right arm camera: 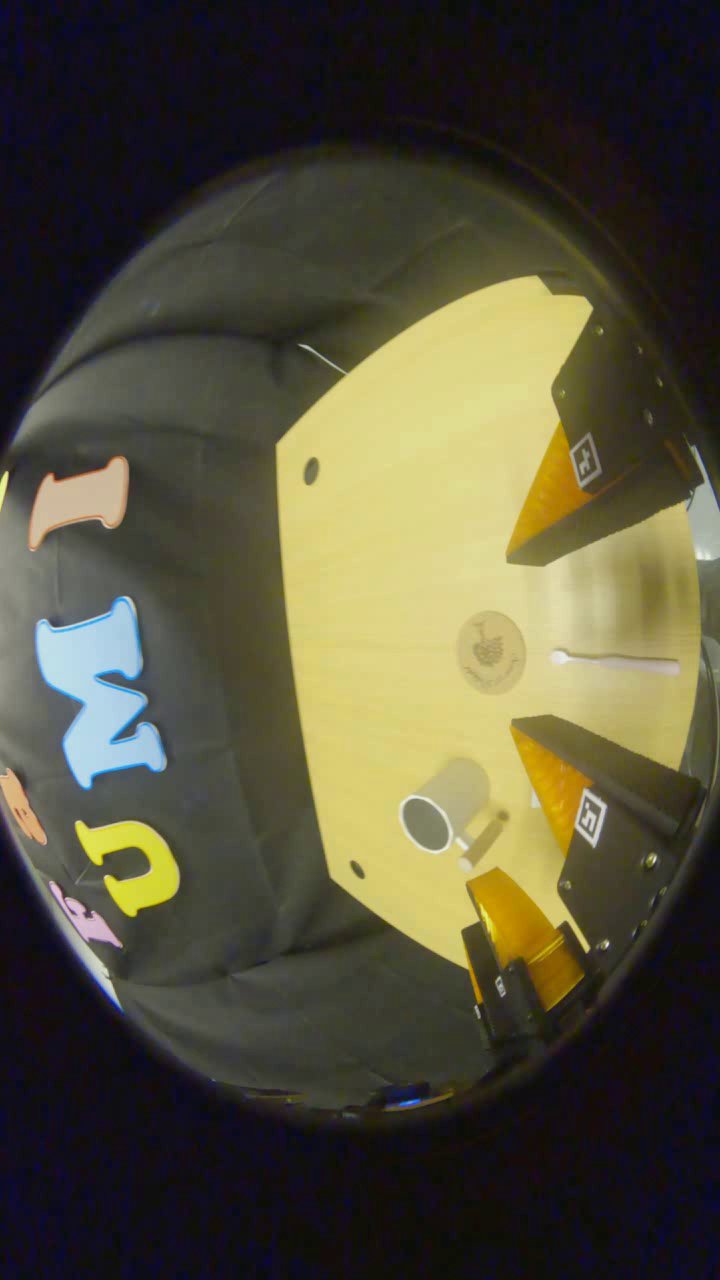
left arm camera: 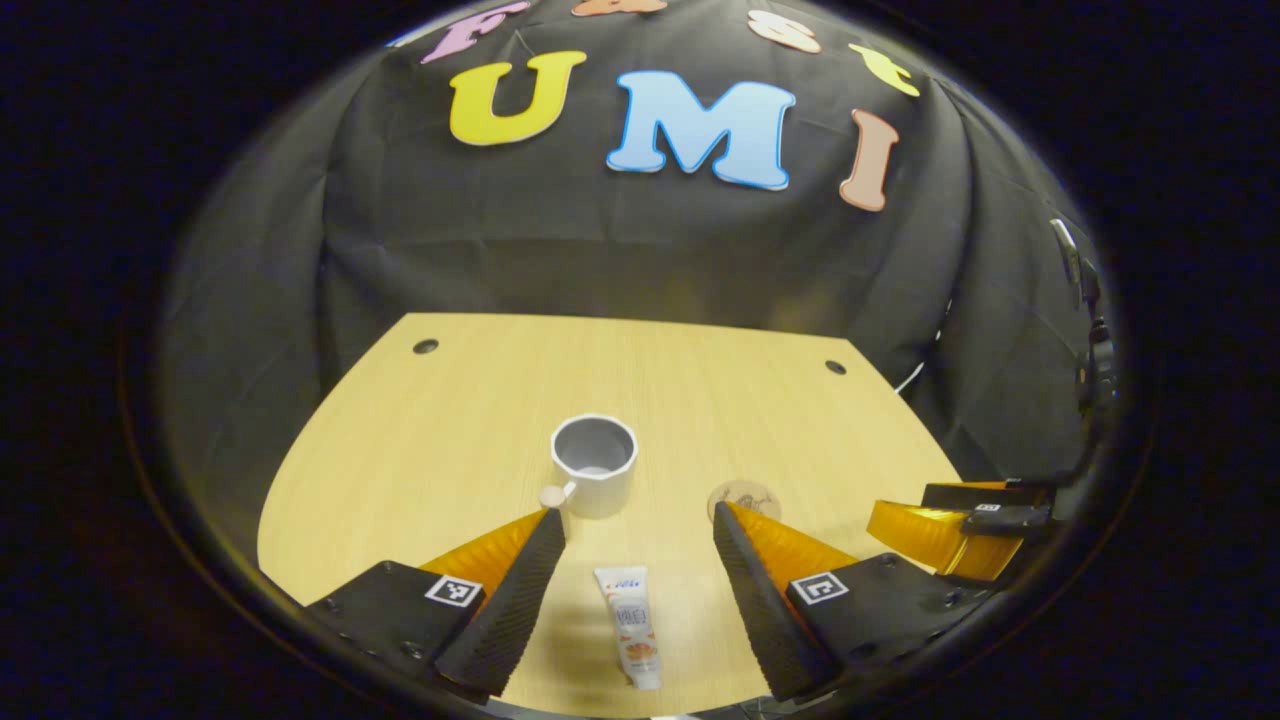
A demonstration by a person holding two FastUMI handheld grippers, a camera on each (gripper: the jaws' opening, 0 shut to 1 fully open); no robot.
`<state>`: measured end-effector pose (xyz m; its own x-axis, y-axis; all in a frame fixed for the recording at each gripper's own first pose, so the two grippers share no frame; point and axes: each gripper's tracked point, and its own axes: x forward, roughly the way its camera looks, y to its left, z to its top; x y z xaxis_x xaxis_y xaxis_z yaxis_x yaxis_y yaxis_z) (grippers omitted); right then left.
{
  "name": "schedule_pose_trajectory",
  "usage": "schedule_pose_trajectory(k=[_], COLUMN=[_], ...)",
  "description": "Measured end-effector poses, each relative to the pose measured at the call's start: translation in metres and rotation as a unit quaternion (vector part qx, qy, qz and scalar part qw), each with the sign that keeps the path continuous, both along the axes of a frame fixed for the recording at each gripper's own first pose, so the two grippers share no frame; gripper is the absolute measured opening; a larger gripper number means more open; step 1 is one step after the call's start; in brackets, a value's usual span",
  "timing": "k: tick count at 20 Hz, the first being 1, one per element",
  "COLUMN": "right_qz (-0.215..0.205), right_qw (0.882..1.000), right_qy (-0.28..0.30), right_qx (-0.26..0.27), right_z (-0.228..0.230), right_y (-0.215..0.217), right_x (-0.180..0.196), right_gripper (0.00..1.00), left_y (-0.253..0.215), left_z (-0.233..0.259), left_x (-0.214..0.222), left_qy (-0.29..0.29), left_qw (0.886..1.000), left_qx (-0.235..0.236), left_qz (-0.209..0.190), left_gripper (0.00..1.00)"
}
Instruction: Put the toothbrush and toothpaste on the desktop into the cup, then pick up the cup and place it on the coaster on the desktop.
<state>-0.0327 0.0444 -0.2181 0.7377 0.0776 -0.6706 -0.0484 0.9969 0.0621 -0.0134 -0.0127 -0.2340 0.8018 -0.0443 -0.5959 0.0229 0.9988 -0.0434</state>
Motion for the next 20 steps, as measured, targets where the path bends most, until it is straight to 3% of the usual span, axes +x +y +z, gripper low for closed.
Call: schedule_pose_trajectory(k=[4, 11, 13, 14, 15, 18, 20], right_qz=[0.012, 0.018, 0.018, 0.019, 0.018, 0.013, 0.008], right_qw=[0.995, 0.981, 0.977, 0.975, 0.973, 0.969, 0.968], right_qy=[0.096, 0.191, 0.213, 0.22, 0.226, 0.241, 0.242], right_qx=[-0.001, -0.021, -0.027, -0.029, -0.033, -0.05, -0.06], right_z=[-0.06, -0.126, -0.14, -0.146, -0.15, -0.159, -0.162], right_y=[0.012, 0.021, 0.022, 0.023, 0.023, 0.019, 0.017], right_x=[-0.018, -0.039, -0.043, -0.044, -0.044, -0.045, -0.042], right_gripper=[0.93, 0.94, 0.94, 0.95, 0.95, 0.95, 0.94], left_y=[0.001, 0.007, 0.008, 0.01, 0.014, 0.022, 0.025], left_z=[-0.063, -0.138, -0.153, -0.16, -0.164, -0.175, -0.176], left_x=[-0.016, -0.039, -0.044, -0.045, -0.045, -0.045, -0.04], left_qy=[0.087, 0.202, 0.227, 0.236, 0.245, 0.263, 0.264], left_qw=[0.996, 0.979, 0.973, 0.971, 0.969, 0.964, 0.964], left_qx=[-0.014, -0.036, -0.04, -0.04, -0.038, -0.026, -0.015], left_qz=[-0.003, 0.008, 0.011, 0.012, 0.015, 0.026, 0.027], left_gripper=[0.96, 0.98, 1.0, 0.95, 1.0, 1.0, 0.96])
